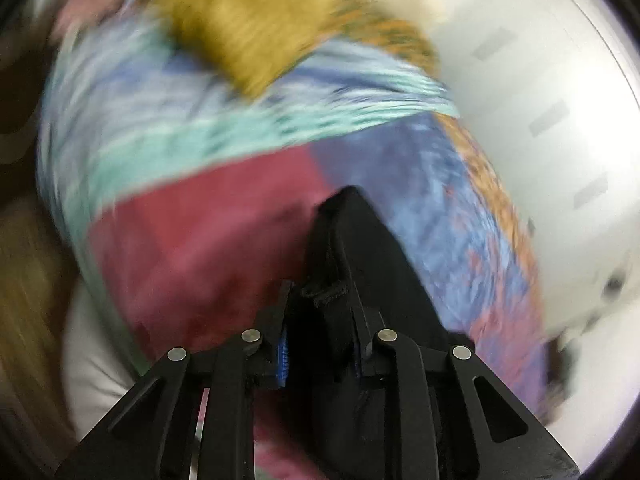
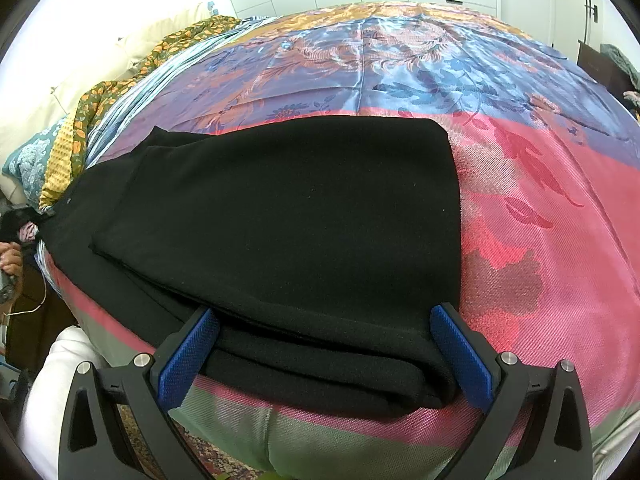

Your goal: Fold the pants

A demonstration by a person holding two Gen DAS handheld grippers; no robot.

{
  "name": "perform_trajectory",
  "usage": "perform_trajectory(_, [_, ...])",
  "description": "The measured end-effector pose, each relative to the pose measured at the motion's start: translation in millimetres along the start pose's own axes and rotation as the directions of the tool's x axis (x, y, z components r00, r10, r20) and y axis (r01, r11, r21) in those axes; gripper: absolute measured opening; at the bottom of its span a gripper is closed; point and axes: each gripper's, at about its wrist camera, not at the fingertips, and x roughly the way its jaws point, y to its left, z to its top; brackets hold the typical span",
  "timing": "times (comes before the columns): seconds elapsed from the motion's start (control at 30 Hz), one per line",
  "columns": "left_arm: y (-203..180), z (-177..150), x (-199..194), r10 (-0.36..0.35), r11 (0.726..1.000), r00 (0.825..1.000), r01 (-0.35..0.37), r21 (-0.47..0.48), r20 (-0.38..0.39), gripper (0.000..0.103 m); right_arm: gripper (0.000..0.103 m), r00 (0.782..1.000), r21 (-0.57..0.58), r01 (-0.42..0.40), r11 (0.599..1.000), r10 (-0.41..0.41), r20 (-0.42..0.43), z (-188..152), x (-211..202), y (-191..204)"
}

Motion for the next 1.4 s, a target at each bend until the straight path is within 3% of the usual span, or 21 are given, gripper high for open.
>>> perform_trajectory(0.07, [-52, -9, -24, 0.015, 0.982, 0.998, -0.027, 0.187, 0.062, 0.021, 0.103, 1.0, 0.0, 0.004, 1.0, -0.004, 0.003, 0, 0, 0])
perform_trajectory(0.1, [-83, -18, -35, 0.016, 0.954, 0.995, -0.045, 0.296, 0.098, 0.021, 0.103, 1.0, 0.002, 0.006, 1.0, -0.006, 0.004, -1, 0, 1])
perform_trajectory(0.13, [-124, -36, -48, 0.009, 0.898, 0.99, -0.069, 0.435, 0.139, 0.021, 0.103, 1.0, 0.002, 0.008, 1.0, -0.008, 0.005, 0, 0, 1])
perform_trajectory(0.2, [-170, -64, -58, -0.016, 0.816, 0.985, -0.085, 0.572, 0.169, 0.021, 0.103, 1.0, 0.0, 0.014, 1.0, -0.014, 0.009, 0, -2, 2])
perform_trajectory(0.23, [-201, -92, -60, -0.042, 0.75, 0.986, -0.077, 0.657, 0.164, 0.022, 0.103, 1.0, -0.002, 0.017, 1.0, -0.017, 0.011, 0, -2, 3])
perform_trajectory(0.3, [-238, -137, -55, -0.076, 0.654, 0.989, -0.048, 0.755, 0.129, 0.022, 0.103, 1.0, -0.004, 0.018, 1.0, -0.018, 0.018, 0, -4, 3])
perform_trajectory(0.4, [-271, -199, -27, -0.086, 0.559, 0.996, 0.045, 0.828, 0.004, 0.023, 0.103, 1.0, -0.006, 0.014, 1.0, -0.014, 0.021, -1, -5, 3])
perform_trajectory(0.47, [-284, -238, 1, -0.04, 0.514, 0.992, 0.125, 0.849, -0.122, 0.027, 0.103, 1.0, -0.006, 0.013, 1.0, -0.013, 0.023, -1, -5, 2])
perform_trajectory(0.53, [-290, -272, 35, 0.051, 0.453, 0.97, 0.19, 0.871, -0.237, 0.034, 0.103, 1.0, -0.007, 0.013, 1.0, -0.012, 0.025, -2, -5, 3])
perform_trajectory(0.6, [-290, -290, 33, 0.085, 0.397, 0.974, 0.162, 0.903, -0.212, 0.035, 0.103, 1.0, -0.006, 0.008, 1.0, -0.008, 0.024, -2, -5, 3])
perform_trajectory(0.67, [-288, -278, 10, 0.041, 0.411, 0.971, 0.199, 0.89, -0.236, 0.046, 0.103, 1.0, -0.009, -0.003, 1.0, 0.003, 0.019, 0, -7, 2])
perform_trajectory(0.77, [-277, -231, -43, -0.12, 0.5, 0.937, 0.343, 0.795, -0.329, 0.057, 0.103, 0.999, 0.0, -0.032, 0.999, 0.032, 0.02, 2, -10, -2])
perform_trajectory(0.83, [-267, -197, -68, -0.188, 0.546, 0.945, 0.327, 0.771, -0.268, 0.067, 0.103, 0.999, 0.018, -0.05, 0.999, 0.05, 0.019, 3, -10, -4])
perform_trajectory(0.93, [-243, -148, -75, -0.194, 0.647, 0.971, 0.234, 0.725, -0.14, 0.067, 0.103, 0.998, 0.04, -0.065, 0.997, 0.065, 0.018, 6, -11, -6])
perform_trajectory(0.97, [-232, -136, -64, -0.157, 0.692, 0.981, 0.19, 0.696, -0.112, 0.066, 0.103, 0.998, 0.041, -0.066, 0.997, 0.066, 0.017, 7, -12, -6])
perform_trajectory(1.03, [-215, -126, -35, -0.103, 0.739, 0.987, 0.156, 0.655, -0.119, 0.038, 0.103, 0.998, 0.051, -0.068, 0.996, 0.067, 0.017, 11, -20, -5])
perform_trajectory(1.07, [-205, -131, -14, -0.059, 0.752, 0.986, 0.147, 0.643, -0.157, 0.031, 0.103, 0.996, 0.068, -0.086, 0.994, 0.083, 0.036, 15, -30, -5])
perform_trajectory(1.13, [-195, -153, 21, -0.01, 0.738, 0.971, 0.169, 0.653, -0.24, 0.017, 0.103, 0.985, 0.085, -0.156, 0.984, 0.149, 0.091, 24, -52, -3])
perform_trajectory(1.23, [-184, -191, 37, 0.023, 0.686, 0.966, 0.173, 0.707, -0.258, 0.016, 0.103, 0.928, 0.117, -0.366, 0.923, 0.353, 0.116, 52, -67, 2])
perform_trajectory(1.3, [-180, -192, 29, 0.005, 0.688, 0.973, 0.166, 0.706, -0.233, 0.016, 0.103, 0.852, 0.17, -0.521, 0.836, 0.522, 0.044, 72, -49, 6])
perform_trajectory(1.4, [-177, -180, 28, -0.006, 0.724, 0.965, 0.186, 0.665, -0.262, 0.016, 0.102, 0.759, 0.278, -0.607, 0.745, 0.647, -0.075, 93, 3, 13])
